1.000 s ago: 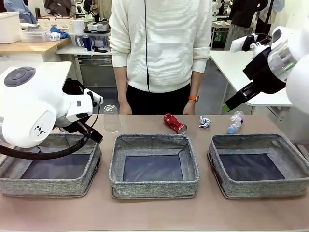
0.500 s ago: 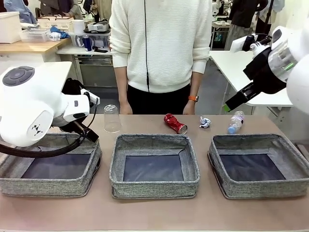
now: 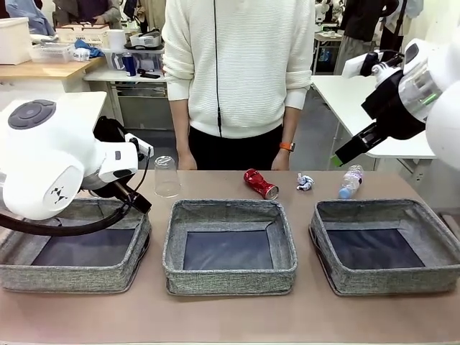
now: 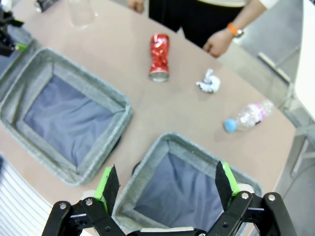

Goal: Sort the waste into the appropriate baskets.
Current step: Pick up the waste item pointed out by the person.

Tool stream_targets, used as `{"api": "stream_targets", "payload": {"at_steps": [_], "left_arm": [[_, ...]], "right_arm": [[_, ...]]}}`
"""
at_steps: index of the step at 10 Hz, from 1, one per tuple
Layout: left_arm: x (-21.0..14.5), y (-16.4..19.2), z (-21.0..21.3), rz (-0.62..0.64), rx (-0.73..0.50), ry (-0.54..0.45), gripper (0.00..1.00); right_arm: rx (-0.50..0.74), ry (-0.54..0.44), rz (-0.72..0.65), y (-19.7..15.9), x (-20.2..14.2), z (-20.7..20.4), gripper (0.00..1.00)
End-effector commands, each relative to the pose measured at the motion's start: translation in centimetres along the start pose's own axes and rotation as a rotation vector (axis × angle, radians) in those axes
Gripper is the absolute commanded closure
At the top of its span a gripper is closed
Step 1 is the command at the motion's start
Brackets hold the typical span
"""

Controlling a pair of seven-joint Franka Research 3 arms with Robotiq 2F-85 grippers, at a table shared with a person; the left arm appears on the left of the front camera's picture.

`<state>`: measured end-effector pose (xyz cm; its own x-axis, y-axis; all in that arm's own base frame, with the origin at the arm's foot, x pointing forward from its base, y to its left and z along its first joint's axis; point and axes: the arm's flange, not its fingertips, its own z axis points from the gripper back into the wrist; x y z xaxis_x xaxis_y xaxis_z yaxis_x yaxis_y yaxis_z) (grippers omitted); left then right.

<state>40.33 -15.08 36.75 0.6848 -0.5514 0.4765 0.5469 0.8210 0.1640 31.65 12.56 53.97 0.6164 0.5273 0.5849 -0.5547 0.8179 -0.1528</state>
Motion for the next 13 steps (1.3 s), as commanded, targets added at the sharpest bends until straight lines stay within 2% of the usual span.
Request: {"api": "stream_targets", "payload": {"at_steps": [1,4,5,6,8,9,10,11,12,13], "left_arm": [[-0.1,0.3,0.0,0.023,-0.012,-0.003,0.00],[0.0,0.1,0.0,0.001,0.000,0.000,0.00],[-0.4,-1.2,6.0,-0.044,0.002,-0.089,0.00],[-1.1,-2.8,12.2,-0.071,-0.048,-0.176,0.00],[-3.4,-4.5,19.5,-0.136,-0.061,-0.246,0.00],[-4.7,-5.0,21.5,-0.217,-0.166,-0.205,0.00],[-5.9,-4.4,22.5,-0.279,-0.233,-0.138,0.00],[-6.6,-2.7,22.2,-0.277,-0.323,-0.074,0.00],[-8.5,1.4,22.0,-0.242,-0.497,-0.081,0.00],[-10.0,5.2,21.1,-0.113,-0.652,-0.177,0.00]], "right_arm": [[0.019,-0.019,-0.003,0.0,0.1,0.0,0.00],[0.019,-0.019,-0.003,0.0,0.1,0.0,0.00],[0.019,-0.019,-0.003,0.0,0.1,0.0,0.00],[0.000,0.000,0.000,0.0,0.0,0.0,0.00],[0.019,0.007,-0.008,-0.2,0.0,0.3,0.00],[0.142,-0.015,-0.028,-0.4,-0.1,1.1,0.00],[0.306,-0.044,-0.090,-1.3,-0.6,3.7,0.00],[0.355,-0.026,-0.168,-2.2,-1.4,6.5,0.00],[0.579,-0.077,-0.252,-3.2,-2.9,9.3,0.00],[0.655,-0.098,-0.378,-4.2,-4.7,10.4,0.00]]}}
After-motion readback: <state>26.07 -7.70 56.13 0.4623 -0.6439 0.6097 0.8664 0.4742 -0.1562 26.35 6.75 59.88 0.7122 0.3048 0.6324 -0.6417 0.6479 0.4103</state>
